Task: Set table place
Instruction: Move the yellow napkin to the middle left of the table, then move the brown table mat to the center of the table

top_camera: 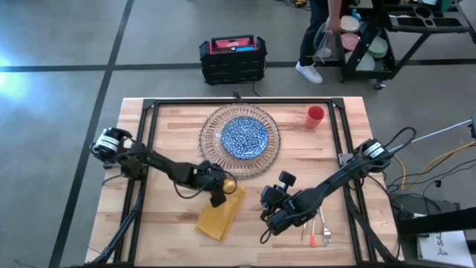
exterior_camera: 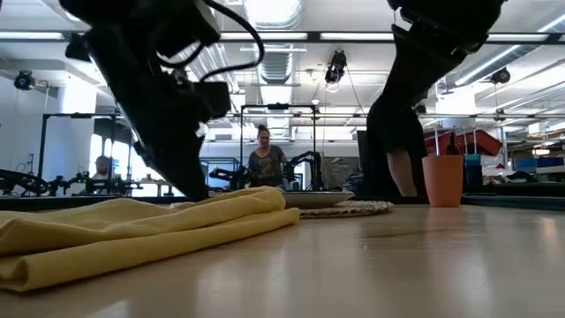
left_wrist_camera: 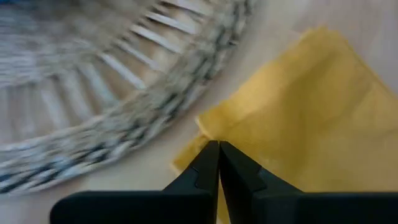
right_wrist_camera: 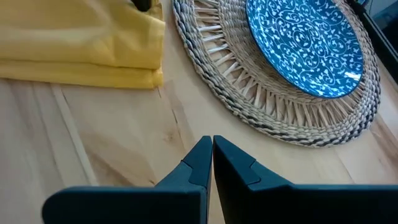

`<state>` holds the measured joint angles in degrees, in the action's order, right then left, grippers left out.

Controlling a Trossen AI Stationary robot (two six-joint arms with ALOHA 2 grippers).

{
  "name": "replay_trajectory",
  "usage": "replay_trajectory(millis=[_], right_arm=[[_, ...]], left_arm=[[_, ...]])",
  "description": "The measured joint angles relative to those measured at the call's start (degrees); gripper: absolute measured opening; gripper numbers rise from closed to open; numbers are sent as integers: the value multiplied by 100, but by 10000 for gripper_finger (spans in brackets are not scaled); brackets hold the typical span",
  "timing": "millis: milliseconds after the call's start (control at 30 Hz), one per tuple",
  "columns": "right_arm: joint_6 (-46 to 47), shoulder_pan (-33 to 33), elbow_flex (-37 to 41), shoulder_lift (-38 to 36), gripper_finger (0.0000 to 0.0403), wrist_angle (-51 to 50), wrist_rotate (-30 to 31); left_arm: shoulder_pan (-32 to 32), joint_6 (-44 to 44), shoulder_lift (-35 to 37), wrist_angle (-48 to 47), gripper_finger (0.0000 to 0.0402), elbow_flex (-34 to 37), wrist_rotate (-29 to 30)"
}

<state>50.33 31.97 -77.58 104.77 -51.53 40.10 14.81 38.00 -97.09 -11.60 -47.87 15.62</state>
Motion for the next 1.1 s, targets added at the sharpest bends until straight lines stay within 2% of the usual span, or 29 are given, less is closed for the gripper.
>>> replay_trajectory(millis=[100,233,433,567,667,800,900,1000,1100], right_arm=[[-1,34,0,0,0,-112,3],[-39,74,0,0,0,-111,46],[-33,130,0,4,0,-105,46],[-33,75,92,12,0,89,161],[-130,-118,405,22,0,575,300],[-391,-547,1043,24,0,1339,290],[-972,-1044,1570,13,0,2193,-110],[-1677,-1565,2037,4,0,3587,-684],[-2141,-1877,2261,4,0,4418,-1049]], left_arm=[[-4,280,-244,117,0,-36,-71],[1,662,-260,-287,0,-49,32],[-11,1159,229,-1873,0,-18,637],[-19,1559,676,-3224,0,30,1465],[-72,1743,1032,-4001,0,64,2214],[-123,1857,1500,-4078,0,89,2402],[-111,1851,1810,-3938,0,89,2399],[-67,1848,2115,-3713,0,89,2400],[21,1759,2290,-3531,0,89,2350]])
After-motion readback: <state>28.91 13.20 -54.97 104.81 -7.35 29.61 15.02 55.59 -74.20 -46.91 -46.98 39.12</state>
